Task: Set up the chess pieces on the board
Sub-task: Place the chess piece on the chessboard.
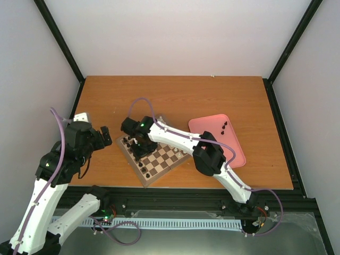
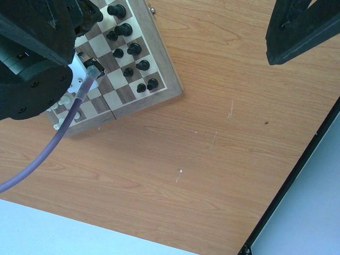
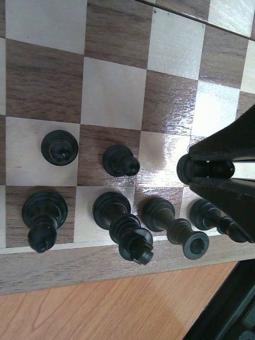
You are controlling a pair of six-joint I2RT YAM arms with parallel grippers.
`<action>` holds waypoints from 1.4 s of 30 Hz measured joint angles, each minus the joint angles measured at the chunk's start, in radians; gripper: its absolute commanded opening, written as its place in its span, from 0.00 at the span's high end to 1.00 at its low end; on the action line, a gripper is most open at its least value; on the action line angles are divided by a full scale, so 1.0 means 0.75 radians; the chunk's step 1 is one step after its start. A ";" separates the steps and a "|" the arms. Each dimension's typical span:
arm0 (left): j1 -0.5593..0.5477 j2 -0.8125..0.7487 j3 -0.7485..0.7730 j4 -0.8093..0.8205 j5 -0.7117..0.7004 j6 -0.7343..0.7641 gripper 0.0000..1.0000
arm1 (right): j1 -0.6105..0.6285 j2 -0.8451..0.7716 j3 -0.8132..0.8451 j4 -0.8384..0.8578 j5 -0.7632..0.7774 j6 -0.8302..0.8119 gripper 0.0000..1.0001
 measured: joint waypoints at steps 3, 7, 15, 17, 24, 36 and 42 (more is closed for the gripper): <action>0.000 0.000 0.000 0.000 -0.005 0.007 0.00 | 0.000 0.009 0.010 -0.004 -0.005 -0.001 0.94; 0.000 0.000 0.000 0.000 -0.009 0.012 0.00 | 0.000 0.017 0.011 -0.008 -0.010 -0.004 0.94; 0.000 -0.001 0.011 -0.001 -0.021 0.012 0.00 | 0.000 0.056 0.040 -0.017 -0.024 -0.007 0.94; 0.000 -0.001 0.017 -0.001 -0.026 0.012 0.00 | 0.000 0.061 0.047 -0.020 -0.024 -0.009 0.94; 0.000 -0.001 0.019 -0.001 -0.030 0.014 0.00 | 0.000 0.069 0.084 -0.029 -0.024 -0.010 0.91; 0.000 -0.001 0.019 -0.001 -0.030 0.015 0.00 | 0.000 0.076 0.085 -0.048 -0.025 -0.015 0.90; 0.000 -0.001 0.019 -0.001 -0.030 0.015 0.00 | 0.000 0.076 0.085 -0.049 -0.032 -0.021 0.89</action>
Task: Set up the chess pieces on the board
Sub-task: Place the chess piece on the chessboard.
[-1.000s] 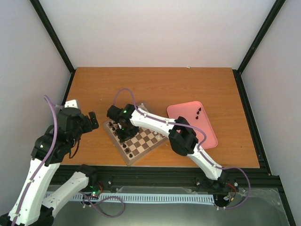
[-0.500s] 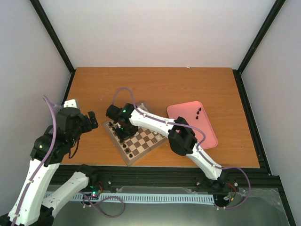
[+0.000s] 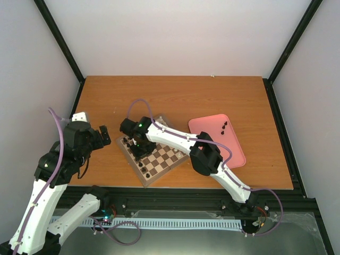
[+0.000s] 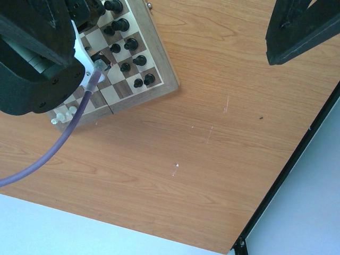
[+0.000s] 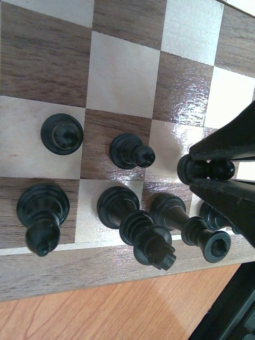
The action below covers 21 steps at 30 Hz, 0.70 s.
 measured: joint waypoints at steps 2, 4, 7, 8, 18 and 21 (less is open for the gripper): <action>0.000 0.000 0.000 0.000 0.000 0.000 0.00 | 0.000 0.000 0.000 0.000 -0.002 -0.005 0.87; 0.000 0.000 0.000 0.000 0.000 0.000 0.00 | 0.000 0.000 0.000 -0.002 -0.002 -0.010 0.85; 0.000 0.000 -0.001 0.000 0.000 -0.001 0.00 | 0.001 0.000 0.000 -0.005 -0.002 -0.014 0.84; 0.000 0.000 0.000 0.000 0.000 -0.001 0.00 | 0.001 0.000 0.000 -0.006 -0.002 -0.015 0.83; 0.000 0.000 -0.001 0.000 0.001 -0.001 0.00 | 0.001 -0.001 -0.002 -0.011 0.033 -0.020 0.68; 0.000 0.001 -0.001 0.000 0.001 -0.001 0.00 | 0.000 -0.004 -0.004 -0.013 0.054 -0.020 0.62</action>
